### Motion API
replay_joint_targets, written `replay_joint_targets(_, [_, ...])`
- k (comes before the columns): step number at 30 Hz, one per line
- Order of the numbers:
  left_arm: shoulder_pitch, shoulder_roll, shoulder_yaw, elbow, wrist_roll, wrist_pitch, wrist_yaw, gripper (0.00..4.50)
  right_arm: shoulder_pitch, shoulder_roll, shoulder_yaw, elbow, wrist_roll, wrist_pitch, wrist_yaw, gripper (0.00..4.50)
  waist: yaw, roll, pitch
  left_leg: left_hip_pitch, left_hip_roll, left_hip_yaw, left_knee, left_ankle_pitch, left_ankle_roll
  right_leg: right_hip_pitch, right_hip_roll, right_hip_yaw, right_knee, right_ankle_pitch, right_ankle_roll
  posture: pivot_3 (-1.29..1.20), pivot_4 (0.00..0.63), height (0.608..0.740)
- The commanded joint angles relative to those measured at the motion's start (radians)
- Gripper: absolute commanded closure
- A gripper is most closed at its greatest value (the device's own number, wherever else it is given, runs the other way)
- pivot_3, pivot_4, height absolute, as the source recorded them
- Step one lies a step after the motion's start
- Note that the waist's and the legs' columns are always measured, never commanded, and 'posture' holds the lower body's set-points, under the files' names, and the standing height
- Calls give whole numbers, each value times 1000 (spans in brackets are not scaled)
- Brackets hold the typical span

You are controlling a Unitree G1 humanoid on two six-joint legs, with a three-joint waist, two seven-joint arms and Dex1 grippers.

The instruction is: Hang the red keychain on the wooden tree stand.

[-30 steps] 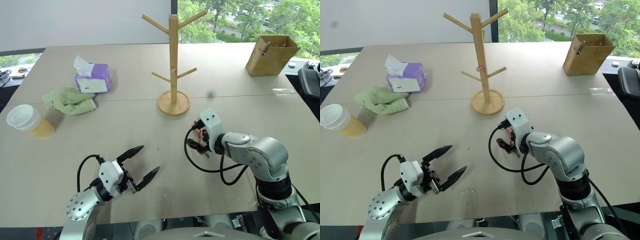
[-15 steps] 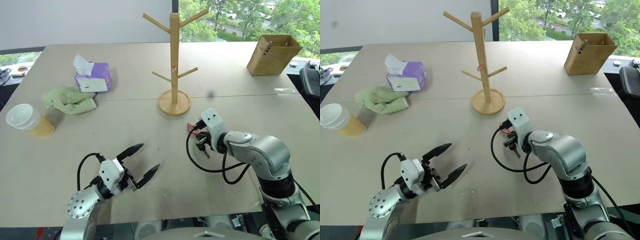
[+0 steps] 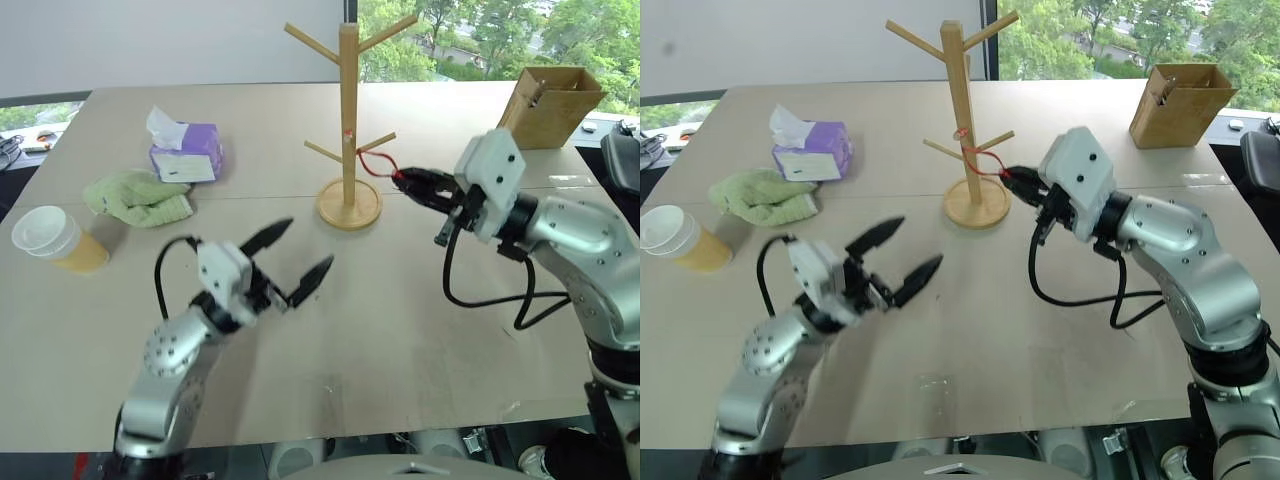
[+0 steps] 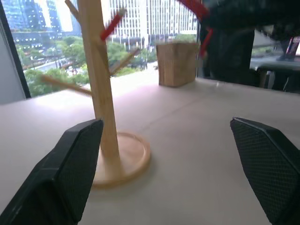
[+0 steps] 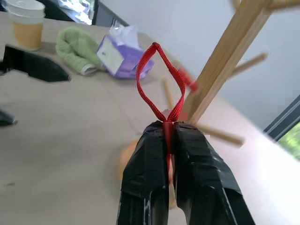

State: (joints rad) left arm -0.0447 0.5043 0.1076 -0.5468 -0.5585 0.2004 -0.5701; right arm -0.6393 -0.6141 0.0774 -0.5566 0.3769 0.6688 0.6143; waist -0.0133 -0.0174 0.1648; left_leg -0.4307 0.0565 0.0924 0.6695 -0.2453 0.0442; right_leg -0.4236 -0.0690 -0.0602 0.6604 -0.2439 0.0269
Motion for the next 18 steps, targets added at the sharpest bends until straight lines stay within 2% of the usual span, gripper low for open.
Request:
replay_joint_targets(1, [-85, 57, 55, -80, -133, 169, 60, 0, -60, 10, 20, 37, -59, -88, 5, 4477, 0, 0, 0, 1, 0, 0, 0, 0, 0, 1, 0, 1, 0, 0, 0, 0, 150, 740])
replay_joint_targets(9, [-234, 135, 100, -113, -317, 383, 126, 0, -99, 42, 104, 146, -170, -208, 25, 4477, 2, -2, 1, 0, -1, 1, 0, 3, -5, 1, -1, 0, -1, 0, 0, 0, 150, 740])
replay_joint_targets(18, [-240, 142, 119, -107, -348, 434, 147, 0, -128, 131, 145, 282, -262, -289, 15, 4477, 3, -2, 2, 1, -1, 1, 0, 4, -6, 1, -1, 1, 0, 0, 0, 0, 150, 740])
